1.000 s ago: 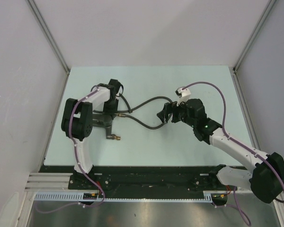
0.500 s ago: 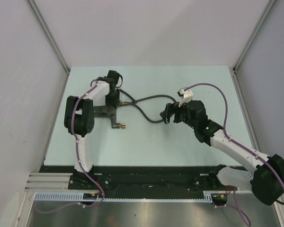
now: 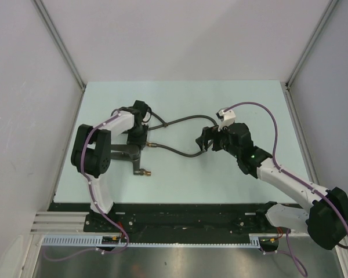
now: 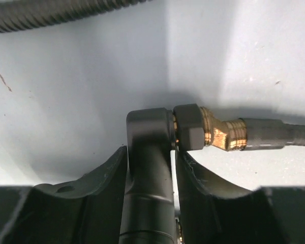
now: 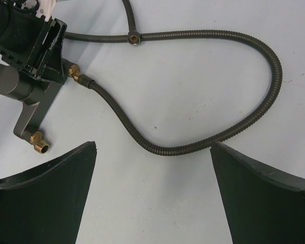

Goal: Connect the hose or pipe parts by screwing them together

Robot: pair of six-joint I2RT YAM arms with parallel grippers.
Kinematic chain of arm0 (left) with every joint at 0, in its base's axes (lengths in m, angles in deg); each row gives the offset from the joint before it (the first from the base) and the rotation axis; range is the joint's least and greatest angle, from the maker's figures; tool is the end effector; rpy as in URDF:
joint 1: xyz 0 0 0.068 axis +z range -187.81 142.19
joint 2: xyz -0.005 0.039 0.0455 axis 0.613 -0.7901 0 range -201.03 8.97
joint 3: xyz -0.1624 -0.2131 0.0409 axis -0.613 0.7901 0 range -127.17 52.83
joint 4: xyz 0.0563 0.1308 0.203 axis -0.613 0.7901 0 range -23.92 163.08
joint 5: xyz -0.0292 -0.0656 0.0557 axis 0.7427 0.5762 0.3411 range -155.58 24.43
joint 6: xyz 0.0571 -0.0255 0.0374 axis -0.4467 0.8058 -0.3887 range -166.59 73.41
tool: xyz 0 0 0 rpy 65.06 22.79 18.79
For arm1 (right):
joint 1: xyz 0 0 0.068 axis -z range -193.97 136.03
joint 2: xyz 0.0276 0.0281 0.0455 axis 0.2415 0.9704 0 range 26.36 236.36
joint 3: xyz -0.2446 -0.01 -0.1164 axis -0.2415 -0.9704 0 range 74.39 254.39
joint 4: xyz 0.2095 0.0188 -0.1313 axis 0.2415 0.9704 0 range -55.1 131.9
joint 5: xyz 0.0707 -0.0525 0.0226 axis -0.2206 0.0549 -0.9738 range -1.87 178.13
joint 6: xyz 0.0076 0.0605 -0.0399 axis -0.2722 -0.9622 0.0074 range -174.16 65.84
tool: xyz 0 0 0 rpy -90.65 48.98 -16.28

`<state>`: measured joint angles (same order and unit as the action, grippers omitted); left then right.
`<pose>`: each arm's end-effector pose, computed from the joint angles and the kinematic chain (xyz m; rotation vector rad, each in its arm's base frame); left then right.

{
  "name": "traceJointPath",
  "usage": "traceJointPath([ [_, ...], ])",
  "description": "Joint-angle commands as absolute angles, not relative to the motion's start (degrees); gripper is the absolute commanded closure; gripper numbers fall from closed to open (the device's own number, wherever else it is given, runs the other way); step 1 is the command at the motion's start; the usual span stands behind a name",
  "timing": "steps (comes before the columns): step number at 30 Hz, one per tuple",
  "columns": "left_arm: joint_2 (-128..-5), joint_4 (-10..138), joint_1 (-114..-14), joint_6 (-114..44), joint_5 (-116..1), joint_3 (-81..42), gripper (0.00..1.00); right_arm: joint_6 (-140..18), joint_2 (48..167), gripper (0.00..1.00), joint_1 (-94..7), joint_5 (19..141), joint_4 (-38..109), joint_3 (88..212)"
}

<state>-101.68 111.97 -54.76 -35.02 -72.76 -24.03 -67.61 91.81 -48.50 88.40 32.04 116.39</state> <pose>0.3479 -0.0981 0.1486 0.1212 2.9318 0.1133 0.2246 0.1542 0.2679 -0.3571 1.9377 0.5506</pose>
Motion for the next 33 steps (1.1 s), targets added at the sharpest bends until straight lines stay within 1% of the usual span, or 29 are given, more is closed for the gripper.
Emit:
traceJointPath([
  [1,-95.1,108.88,-55.73,-36.12,-71.2,-25.21,0.49,-67.95,92.36,0.0,-48.43,88.93,30.24,116.41],
  [2,-93.01,108.97,-56.69,-36.65,-71.2,-25.56,0.46,-68.39,92.36,0.0,-48.34,88.66,29.37,116.41],
  [3,-91.77,108.97,-57.22,-37.09,-71.37,-26.0,0.25,-68.74,92.36,0.0,-48.51,88.74,29.01,116.41],
  [4,-90.62,109.06,-57.4,-37.36,-71.2,-26.7,0.21,-69.44,92.19,0.0,-48.51,88.66,28.75,116.41],
  [8,-82.98,107.84,-57.58,-37.01,-68.84,-27.33,0.18,-71.98,90.0,0.0,-48.43,86.81,28.04,116.49],
  [9,-78.79,106.96,-57.58,-37.1,-67.61,-26.98,0.13,-73.04,89.29,0.0,-48.51,87.6,28.3,116.41],
  [11,-74.02,102.49,-57.58,-37.27,-63.3,-24.17,0.08,-75.76,86.48,0.01,-48.51,89.52,29.87,116.49],
  [12,-68.52,100.55,-57.58,-37.19,-61.55,-22.77,0.0,-76.99,85.6,0.0,-48.51,92.5,30.5,116.41],
  [15,-60.4,90.8,-57.76,-36.92,-52.07,-15.13,0.0,-79.29,83.05,0.0,-48.25,94.9,33.48,116.41],
  [16,-55.85,86.17,-57.84,-37.18,-49.34,-11.02,0.0,-78.6,82.78,0.0,-48.16,94.64,33.75,116.41],
  [17,-54.07,84.47,-58.37,-36.92,-45.75,-9.41,0.0,-77.89,81.65,0.0,-47.99,94.63,34.45,116.41],
  [18,-52.4,83.15,-58.63,-36.66,-44.93,-7.92,0.0,-76.23,80.94,0.0,-47.99,94.37,34.72,116.41],
  [21,-46.86,80.32,-59.16,-33.94,-45.18,-3.96,0.0,-73.76,77.79,0.0,-47.99,92.62,36.29,116.41],
  [26,-37.55,80.14,-59.08,-34.02,-46.5,1.85,0.0,-72.44,73.47,0.0,-47.99,93.67,38.49,116.41],
  [29,-34.72,79.62,-59.16,-33.67,-48.35,4.4,0.0,-72.44,71.97,0.0,-47.99,93.49,39.03,116.41],
  [33,-34.36,79.53,-59.25,-33.41,-46.07,4.4,0.0,-72.61,71.36,0.0,-47.99,93.14,38.68,116.41],
])
